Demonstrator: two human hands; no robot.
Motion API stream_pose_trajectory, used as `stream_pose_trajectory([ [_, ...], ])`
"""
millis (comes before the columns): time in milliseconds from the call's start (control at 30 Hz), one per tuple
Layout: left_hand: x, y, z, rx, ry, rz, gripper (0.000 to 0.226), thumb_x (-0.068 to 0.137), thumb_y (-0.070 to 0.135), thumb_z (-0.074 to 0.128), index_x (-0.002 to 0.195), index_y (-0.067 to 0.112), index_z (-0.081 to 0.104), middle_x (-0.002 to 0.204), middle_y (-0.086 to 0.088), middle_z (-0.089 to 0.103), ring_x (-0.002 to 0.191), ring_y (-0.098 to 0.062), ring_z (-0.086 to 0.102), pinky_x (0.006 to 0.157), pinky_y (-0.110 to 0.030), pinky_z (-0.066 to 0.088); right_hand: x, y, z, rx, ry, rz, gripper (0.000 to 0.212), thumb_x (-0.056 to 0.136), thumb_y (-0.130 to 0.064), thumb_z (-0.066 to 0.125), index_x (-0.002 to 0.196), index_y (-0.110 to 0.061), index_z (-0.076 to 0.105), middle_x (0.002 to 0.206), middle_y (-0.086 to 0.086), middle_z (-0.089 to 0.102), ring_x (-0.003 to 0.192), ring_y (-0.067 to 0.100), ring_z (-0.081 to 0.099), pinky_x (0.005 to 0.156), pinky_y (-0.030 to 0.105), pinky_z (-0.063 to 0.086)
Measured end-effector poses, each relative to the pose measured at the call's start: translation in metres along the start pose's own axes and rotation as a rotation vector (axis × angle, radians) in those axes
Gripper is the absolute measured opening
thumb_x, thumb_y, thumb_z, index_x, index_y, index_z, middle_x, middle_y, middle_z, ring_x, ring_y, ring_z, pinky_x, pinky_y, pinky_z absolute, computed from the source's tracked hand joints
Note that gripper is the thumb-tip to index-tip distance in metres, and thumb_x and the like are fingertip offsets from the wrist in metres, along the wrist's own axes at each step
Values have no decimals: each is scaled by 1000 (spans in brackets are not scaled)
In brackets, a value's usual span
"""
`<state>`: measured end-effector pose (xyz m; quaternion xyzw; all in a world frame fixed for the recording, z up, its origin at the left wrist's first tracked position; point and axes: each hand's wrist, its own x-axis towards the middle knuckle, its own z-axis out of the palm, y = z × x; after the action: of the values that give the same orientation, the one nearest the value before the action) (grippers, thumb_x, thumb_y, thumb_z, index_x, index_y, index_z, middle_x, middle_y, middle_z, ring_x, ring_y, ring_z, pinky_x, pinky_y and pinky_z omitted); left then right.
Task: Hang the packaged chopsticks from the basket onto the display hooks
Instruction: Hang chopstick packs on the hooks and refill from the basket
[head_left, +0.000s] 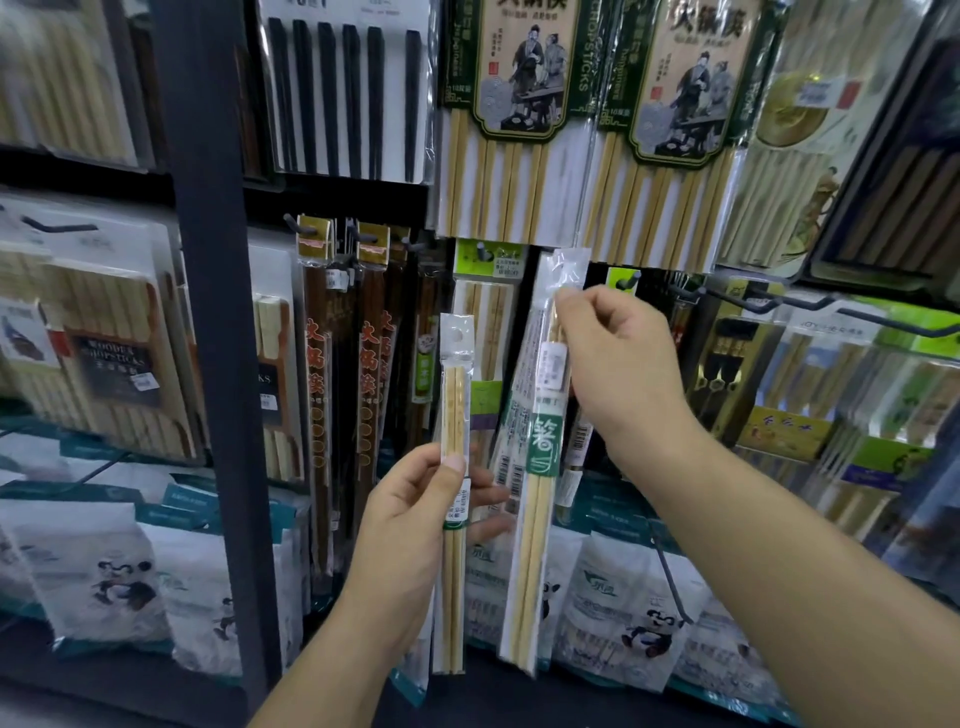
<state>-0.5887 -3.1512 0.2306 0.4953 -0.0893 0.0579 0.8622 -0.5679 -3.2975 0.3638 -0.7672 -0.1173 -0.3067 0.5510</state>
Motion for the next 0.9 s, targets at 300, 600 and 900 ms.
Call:
stream_pose_trajectory([
  [300,3,-2,-4,26,-8,12,27,89,35,64,98,12,75,96,-20,74,90,-31,76,71,-38,64,15,3,5,-48,2,77,53,105,-34,52,57,-20,34,49,-7,29,52,16,34,61,33,40],
  [600,3,0,-7,99,-14,46,22,95,33,64,103,19,78,103,-22,69,89,-23,71,75,-44,64,8,12,0,-210,-2,104,60,100,-50,55,67,-1,44,58,12,42,55,33,49,67,45,54],
  [900,6,3,-6,269,-59,139,20,89,42,73,107,35,77,106,-2,77,103,-21,72,91,-35,57,-16,27,-11,-311,-13,93,34,95,-45,65,77,-16,63,66,1,63,60,18,60,60,35,54],
])
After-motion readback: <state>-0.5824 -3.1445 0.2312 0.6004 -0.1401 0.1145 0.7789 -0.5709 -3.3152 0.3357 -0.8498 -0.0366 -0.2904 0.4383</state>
